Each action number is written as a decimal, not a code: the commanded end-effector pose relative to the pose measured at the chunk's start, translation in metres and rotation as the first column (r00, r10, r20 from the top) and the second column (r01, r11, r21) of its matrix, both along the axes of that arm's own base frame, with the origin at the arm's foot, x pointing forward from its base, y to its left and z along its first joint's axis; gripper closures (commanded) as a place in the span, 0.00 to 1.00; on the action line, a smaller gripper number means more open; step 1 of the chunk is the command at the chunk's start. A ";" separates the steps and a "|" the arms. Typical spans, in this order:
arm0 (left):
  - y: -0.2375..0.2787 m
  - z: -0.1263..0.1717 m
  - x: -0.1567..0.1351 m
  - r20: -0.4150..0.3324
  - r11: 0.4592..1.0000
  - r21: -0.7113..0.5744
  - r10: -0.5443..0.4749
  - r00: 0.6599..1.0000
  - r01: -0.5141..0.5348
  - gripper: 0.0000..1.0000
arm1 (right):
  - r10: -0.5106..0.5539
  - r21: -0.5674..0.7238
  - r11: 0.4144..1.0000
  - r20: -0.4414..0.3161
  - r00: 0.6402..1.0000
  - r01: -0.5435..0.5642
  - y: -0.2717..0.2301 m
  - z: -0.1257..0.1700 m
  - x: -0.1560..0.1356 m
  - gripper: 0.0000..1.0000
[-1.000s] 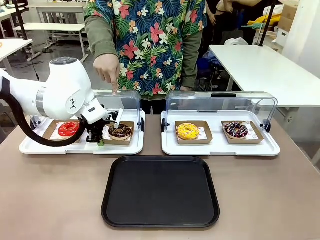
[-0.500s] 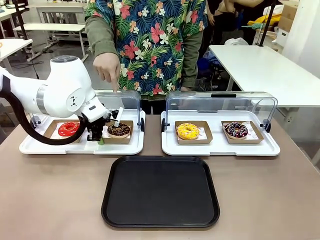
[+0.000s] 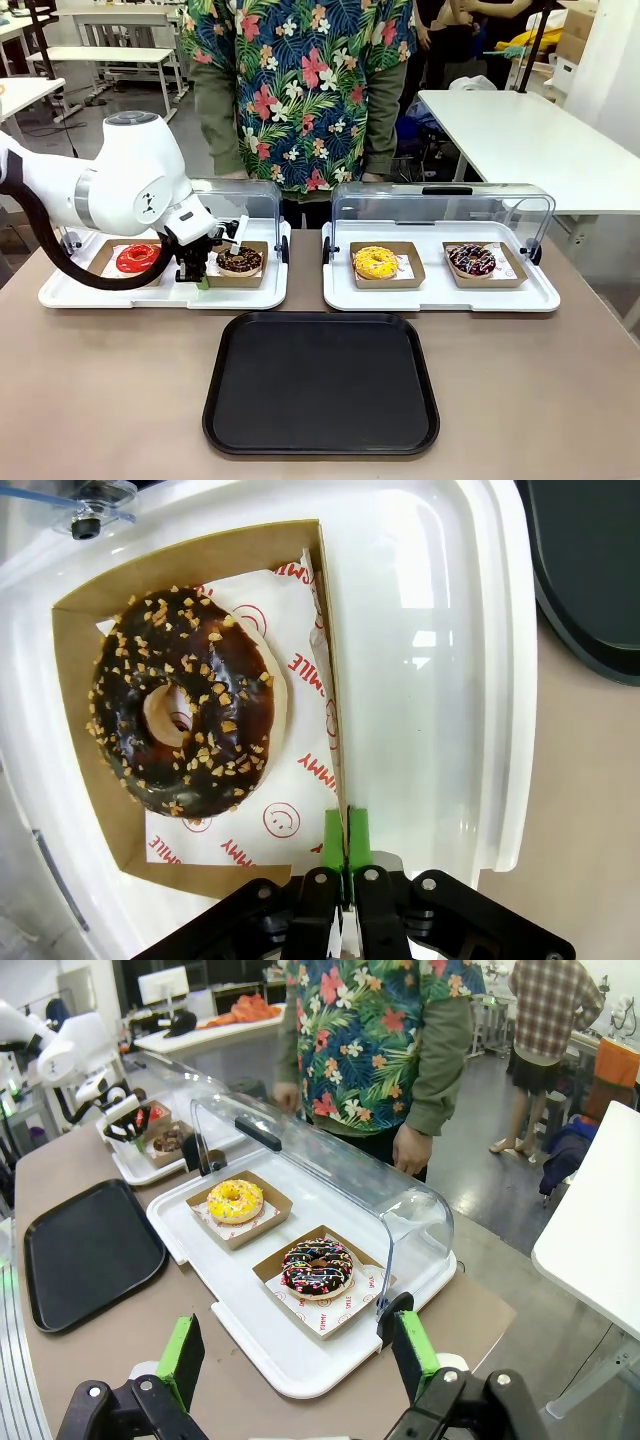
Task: Move the second donut from the left to the tray.
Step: Pick up the Paper togo box containing the Donut indicated by the person and place it on the Handle tray.
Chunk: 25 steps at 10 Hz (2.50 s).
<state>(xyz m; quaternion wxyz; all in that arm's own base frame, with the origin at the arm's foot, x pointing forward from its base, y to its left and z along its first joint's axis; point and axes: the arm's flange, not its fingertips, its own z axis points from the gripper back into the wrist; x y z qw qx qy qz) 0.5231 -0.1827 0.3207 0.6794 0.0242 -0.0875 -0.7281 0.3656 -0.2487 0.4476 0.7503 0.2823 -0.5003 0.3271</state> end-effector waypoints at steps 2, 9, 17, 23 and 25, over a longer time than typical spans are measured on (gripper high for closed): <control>0.005 0.019 -0.022 0.072 0.998 0.009 0.065 0.995 -0.066 0.98 | 0.000 0.013 1.000 0.039 0.999 0.000 0.000 0.001 0.003 0.00; -0.026 0.093 -0.133 0.205 0.994 -0.054 0.100 0.974 -0.091 0.98 | 0.000 0.013 1.000 0.039 0.999 0.000 0.000 0.001 0.003 0.00; -0.124 0.069 -0.224 0.092 0.996 -0.058 0.066 0.994 -0.061 0.98 | 0.000 0.013 1.000 0.039 0.999 0.000 0.000 0.001 0.003 0.00; -0.183 0.030 -0.253 0.097 0.998 -0.051 -0.036 0.995 0.041 0.98 | 0.000 0.013 1.000 0.039 0.999 0.000 0.000 0.001 0.003 0.00; -0.189 0.021 -0.258 0.106 0.996 -0.061 -0.051 0.993 0.058 0.98 | 0.000 0.013 1.000 0.039 0.999 0.000 0.000 0.001 0.003 0.00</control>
